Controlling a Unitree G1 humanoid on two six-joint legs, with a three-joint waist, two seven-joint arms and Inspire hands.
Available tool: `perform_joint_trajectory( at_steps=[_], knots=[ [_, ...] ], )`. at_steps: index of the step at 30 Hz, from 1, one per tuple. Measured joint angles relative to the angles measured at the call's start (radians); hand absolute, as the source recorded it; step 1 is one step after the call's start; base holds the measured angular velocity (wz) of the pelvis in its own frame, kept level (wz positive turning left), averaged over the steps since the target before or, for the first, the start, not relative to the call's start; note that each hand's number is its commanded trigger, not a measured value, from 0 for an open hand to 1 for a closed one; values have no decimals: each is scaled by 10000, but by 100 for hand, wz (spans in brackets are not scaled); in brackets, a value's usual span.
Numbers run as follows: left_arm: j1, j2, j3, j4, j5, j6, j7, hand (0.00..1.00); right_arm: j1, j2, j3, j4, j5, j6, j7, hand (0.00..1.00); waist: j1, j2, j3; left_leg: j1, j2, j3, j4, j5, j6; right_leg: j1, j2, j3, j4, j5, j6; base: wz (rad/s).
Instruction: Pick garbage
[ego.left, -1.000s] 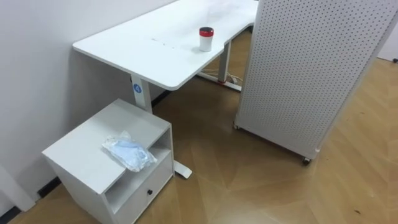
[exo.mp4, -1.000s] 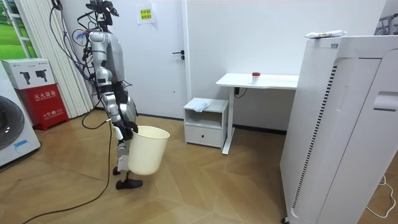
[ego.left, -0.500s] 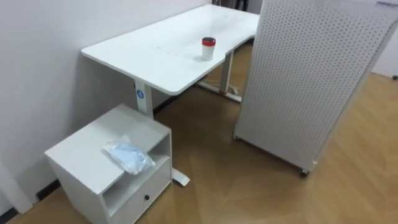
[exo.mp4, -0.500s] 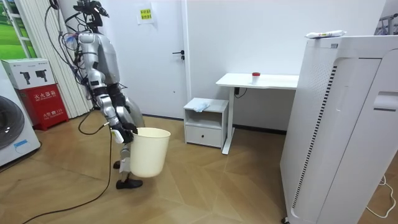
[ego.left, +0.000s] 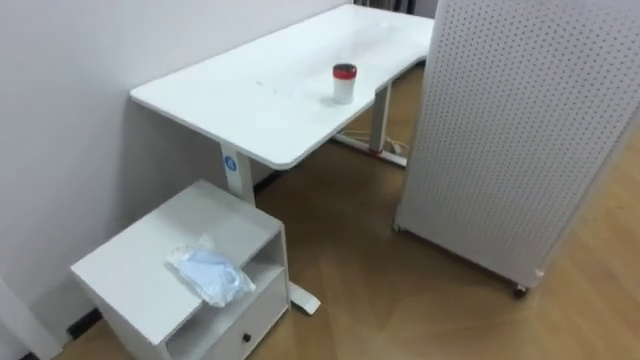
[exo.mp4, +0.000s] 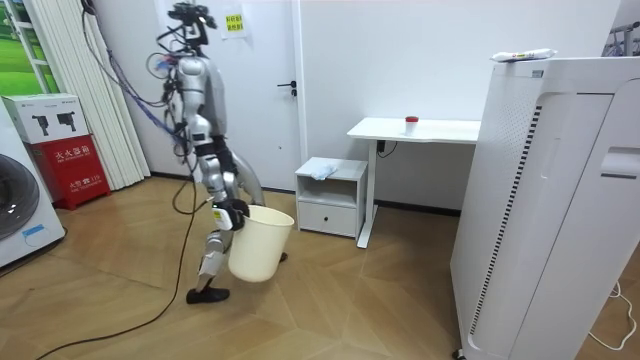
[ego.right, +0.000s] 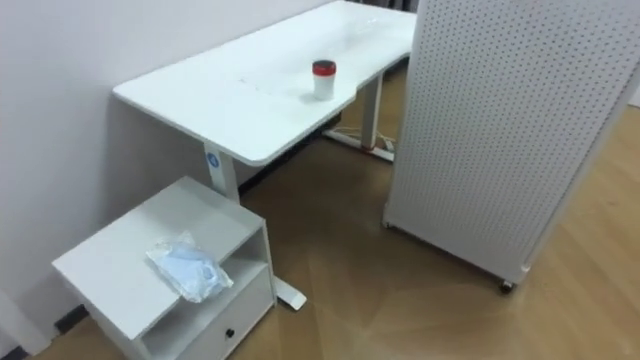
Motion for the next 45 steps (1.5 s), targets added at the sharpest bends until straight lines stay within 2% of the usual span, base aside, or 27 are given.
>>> perform_joint_trajectory(
  at_steps=[1, 2, 3, 4, 5, 6, 7, 8, 9, 10, 11, 12, 14, 16, 17, 18, 19, 20, 21, 23, 24, 27, 31, 34, 39, 44, 45],
  knots=[
    [-69, 0, -29, -4, 1, 0, 0, 0, 39, -11, 22, -65, -29, -13, -15, 100, 4, 9, -6, -32, -17, 122, 269, -277, 47, 56, -102, -10, 118, -31, 59, -10],
    [-230, 10, -136, -10, -7, -5, 6, 0, 37, -39, 111, -118, -24, -28, -61, 100, 12, 99, 14, -83, -20, 200, 767, -790, 107, 8, -223, -17, 688, -69, 130, 0],
    [-380, 51, -214, -17, -15, -60, 17, 0, 16, -15, 227, -143, 5, -102, -101, 100, 30, 95, 6, 48, -45, 378, 1053, -1243, 200, -195, -424, -67, 1652, -66, 219, 0],
    [-477, 55, -214, -25, -16, -67, 39, 0, -14, -8, 234, -178, 25, -117, -151, 100, 18, 83, 1, 138, -89, 420, 1157, -1416, 241, -368, -553, -173, 2277, 6, 382, 13],
    [-689, 55, -262, -58, -32, -68, 119, 0, -84, -15, 231, -190, 31, -153, -198, 100, -19, 59, 9, 363, -228, 452, 1230, -1677, 343, -749, -885, -451, 3499, 346, 859, 24],
    [-886, 56, -388, -174, -21, -70, 235, 0, -130, -18, 230, -191, 39, -256, -190, 100, -18, 49, 11, 587, -349, 458, 1226, -1890, 433, -1074, -1207, -755, 4584, 969, 975, 28],
    [-979, 54, -411, -252, -13, -69, 273, 0, -177, -15, 239, -184, 29, -320, -186, 100, -12, 52, 12, 712, -390, 463, 1184, -1960, 472, -1218, -1339, -910, 5006, 1362, 962, 21],
    [-1168, 48, -436, -339, -11, -89, 331, 0, -229, -13, 343, -160, -5, -386, -168, 100, 49, 96, 12, 1028, -420, 406, 947, -2059, 506, -1459, -1502, -1131, 5621, 2266, 906, 4],
    [-1380, 40, -443, -343, -14, -165, 443, 0, -422, 7, 354, -84, -43, -411, -157, 100, 86, 224, -19, 1381, -431, 300, 560, -2094, 505, -1768, -1588, -1160, 6113, 2883, 885, -4],
    [-1468, 28, -443, -346, -11, -215, 494, 0, -522, 6, 354, -76, -50, -431, -149, 100, 78, 222, 5, 1539, -433, 244, 362, -2094, 505, -1969, -1646, -1217, 6360, 2836, 883, -14],
    [-1583, 10, -451, -361, -9, -356, 579, 0, -664, 3, 362, -158, -70, -546, -113, 100, 81, 281, 32, 1799, -369, 230, 48, -2082, 487, -2498, -1762, -1378, 6796, 2536, 843, -13],
    [-1613, 2, -536, -437, 8, -469, 667, 0, -699, -10, 511, -288, -65, -644, -70, 100, 73, 360, 50, 2027, -299, 29, -202, -2060, 448, -2997, -1721, -1382, 6783, 2133, 824, -11],
    [-1631, -15, -612, -729, 87, -556, 784, 0, -687, -7, 652, -353, -41, -644, -53, 100, 40, 403, 77, 2357, -130, -66, -601, -2030, 375, -3584, -1652, -1403, 5976, 1738, 810, 2],
    [-1658, -42, -666, -1067, 558, -730, 907, 0, -703, 12, 743, -437, -47, -623, -68, 100, 40, 336, 97, 2580, 66, -223, -968, -1999, 208, -4174, -1435, -1197, 3666, 1669, 757, 9],
    [-1702, -36, -727, -1101, 727, -765, 909, 0, -688, 12, 745, -431, -50, -649, -66, 100, 7, 319, 91, 2590, 105, -305, -998, -2008, 162, -4192, -1327, -1185, 2885, 1710, 766, 28],
    [-1795, -6, -918, -1098, 1050, -820, 927, 0, -671, 14, 804, -398, -45, -743, -55, 100, -84, 270, 68, 2621, 171, -493, -1003, -2069, 42, -4154, -1150, -1163, 1292, 2071, 704, 28],
    [-1823, 3, -1005, -1098, 1246, -821, 978, 0, -680, 12, 836, -366, -46, -757, -65, 100, -118, 237, 51, 2628, 212, -546, -989, -2117, -33, -4110, -1045, -1044, 743, 2530, 813, 48],
    [-1861, -23, -1126, -1111, 1558, -834, 1126, 0, -669, 40, 875, -229, -64, -838, -86, 100, -311, 157, -17, 2651, 281, -804, -932, -2200, -180, -3927, -810, -957, 328, 3295, 951, 44],
    [-1903, -37, -1243, -1197, 1846, -875, 1176, 0, -688, 52, 897, -145, -72, -941, -90, 100, -347, 209, -34, 2666, 365, -924, -983, -2248, -325, -3680, -601, -1136, 82, 3334, 890, 42],
    [-1984, -34, -1277, -1326, 2505, -996, 1367, 0, -693, 46, 928, -131, -118, -1100, -47, 100, -387, 248, 7, 2637, 513, -1076, -978, -2232, -438, -3546, -396, -1267, -166, 3362, 845, 22],
    [-2060, -39, -1293, -1382, 3077, -1074, 1544, 0, -716, 41, 935, -113, -160, -1194, -56, 100, -514, 276, 36, 2629, 560, -1143, -1013, -2192, -502, -3463, -356, -1369, -258, 3361, 843, 27],
    [-2351, -13, -1426, -1604, 4132, -1346, 2004, 0, -775, 13, 1043, 283, 150, -1286, -19, 100, -585, 285, 87, 2721, 646, -1212, -1210, -2167, -545, -3270, -244, -1376, -502, 3360, 844, 21],
    [-2718, -9, -1561, -2177, 4992, -1726, 2615, 0, -911, 6, 1402, 371, 209, -1488, 81, 100, -589, 256, 143, 2626, 658, -1191, -1367, -2159, -558, -3376, -250, -1376, -624, 3360, 844, 0],
    [-3432, 39, -1708, -2329, 5569, -1919, 3474, 0, -1253, 6, 1690, 636, 297, -1517, 293, 100, -660, 280, 156, 2318, 648, -1184, -1285, -2162, -554, -3650, -269, -1358, -612, 3369, 832, 0],
    [-4095, 17, -2023, -2353, 6434, -2300, 4298, 0, -2063, 6, 1983, 847, 139, -1517, 359, 100, -774, 538, 216, 1741, 688, -1057, -1084, -2149, -565, -4372, -265, -1227, -401, 3412, 765, -8],
    [-4957, -12, -2161, -2169, 6859, -2498, 4993, 0, -2813, 12, 2419, 1017, -75, -1543, 345, 100, -830, 694, 350, 1051, 697, -1073, -758, -2144, -566, -5221, -367, -1220, 186, 3400, 748, -3],
    [-5298, -10, -2190, -1911, 6824, -2641, 5154, 0, -3031, 8, 2576, 1028, -207, -1609, 302, 100, -830, 680, 464, 994, 673, -1050, -727, -2140, -561, -5337, -402, -1177, 299, 3374, 712, -4]
  ],
)
